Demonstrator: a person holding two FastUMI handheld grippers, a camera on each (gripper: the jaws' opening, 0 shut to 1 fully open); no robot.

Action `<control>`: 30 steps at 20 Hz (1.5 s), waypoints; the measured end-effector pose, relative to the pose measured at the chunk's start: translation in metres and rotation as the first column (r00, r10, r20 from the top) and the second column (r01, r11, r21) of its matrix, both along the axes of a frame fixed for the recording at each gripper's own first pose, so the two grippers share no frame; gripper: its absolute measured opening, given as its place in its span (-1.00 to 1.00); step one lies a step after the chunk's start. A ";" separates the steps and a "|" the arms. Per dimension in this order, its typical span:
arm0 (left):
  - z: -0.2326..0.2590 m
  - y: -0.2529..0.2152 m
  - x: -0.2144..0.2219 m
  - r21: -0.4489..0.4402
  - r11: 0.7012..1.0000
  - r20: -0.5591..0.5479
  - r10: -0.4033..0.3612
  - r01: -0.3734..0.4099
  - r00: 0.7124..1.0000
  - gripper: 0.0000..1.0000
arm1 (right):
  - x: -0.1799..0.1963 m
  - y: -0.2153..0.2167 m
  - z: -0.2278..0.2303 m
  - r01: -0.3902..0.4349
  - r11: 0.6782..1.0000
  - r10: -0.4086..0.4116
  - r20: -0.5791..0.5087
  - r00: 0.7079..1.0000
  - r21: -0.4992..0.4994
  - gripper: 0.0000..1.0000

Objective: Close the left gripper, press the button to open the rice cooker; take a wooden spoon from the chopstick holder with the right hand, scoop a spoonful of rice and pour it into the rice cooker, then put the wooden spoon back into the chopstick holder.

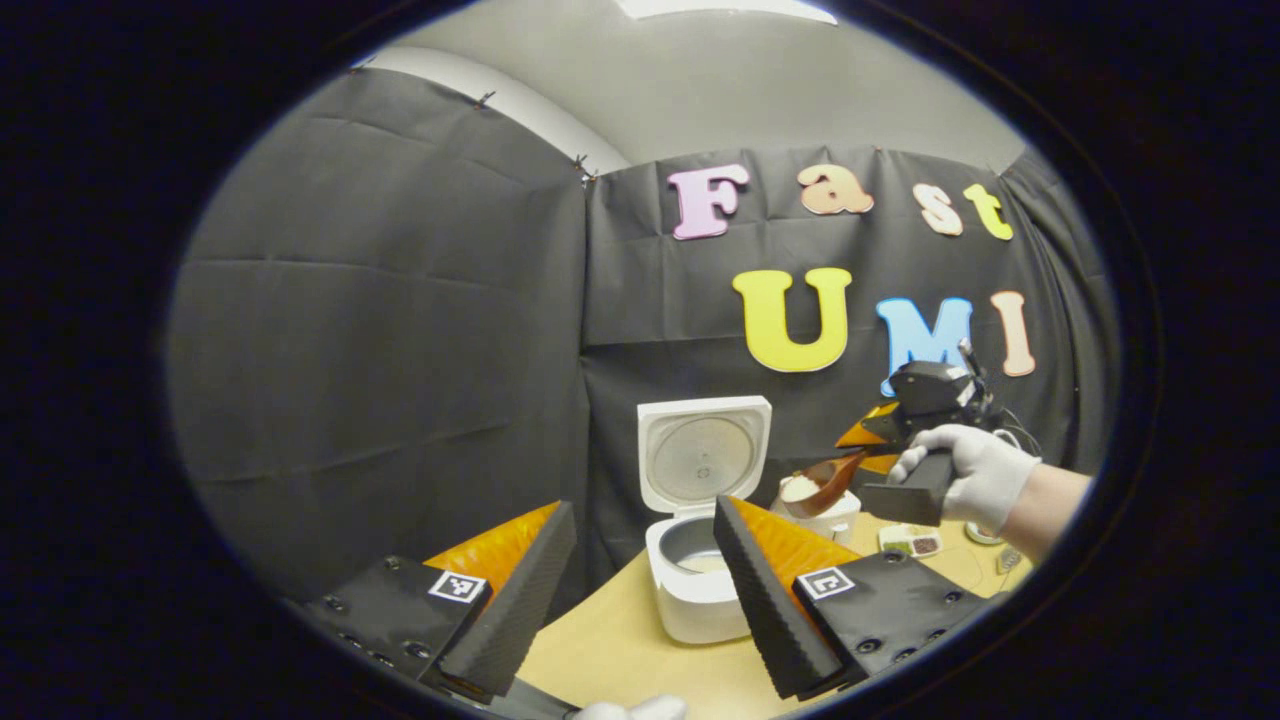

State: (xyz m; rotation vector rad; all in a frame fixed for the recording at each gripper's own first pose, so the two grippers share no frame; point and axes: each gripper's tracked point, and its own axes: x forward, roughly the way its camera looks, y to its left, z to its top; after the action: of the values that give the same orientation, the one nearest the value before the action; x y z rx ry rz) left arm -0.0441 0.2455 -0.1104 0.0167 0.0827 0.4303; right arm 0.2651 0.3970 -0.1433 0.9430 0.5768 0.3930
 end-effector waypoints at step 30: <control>-0.020 0.022 -0.004 0.033 0.995 -0.066 0.091 -0.089 0.994 0.97 | -0.009 0.121 -0.036 0.253 0.520 0.585 0.556 0.591 -0.816 -0.68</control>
State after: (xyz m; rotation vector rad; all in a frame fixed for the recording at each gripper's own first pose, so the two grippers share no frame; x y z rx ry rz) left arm -0.0481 0.2677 -0.1300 0.0567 0.1439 0.5216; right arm 0.2562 0.5176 -0.1789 -0.3548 -0.0471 0.6055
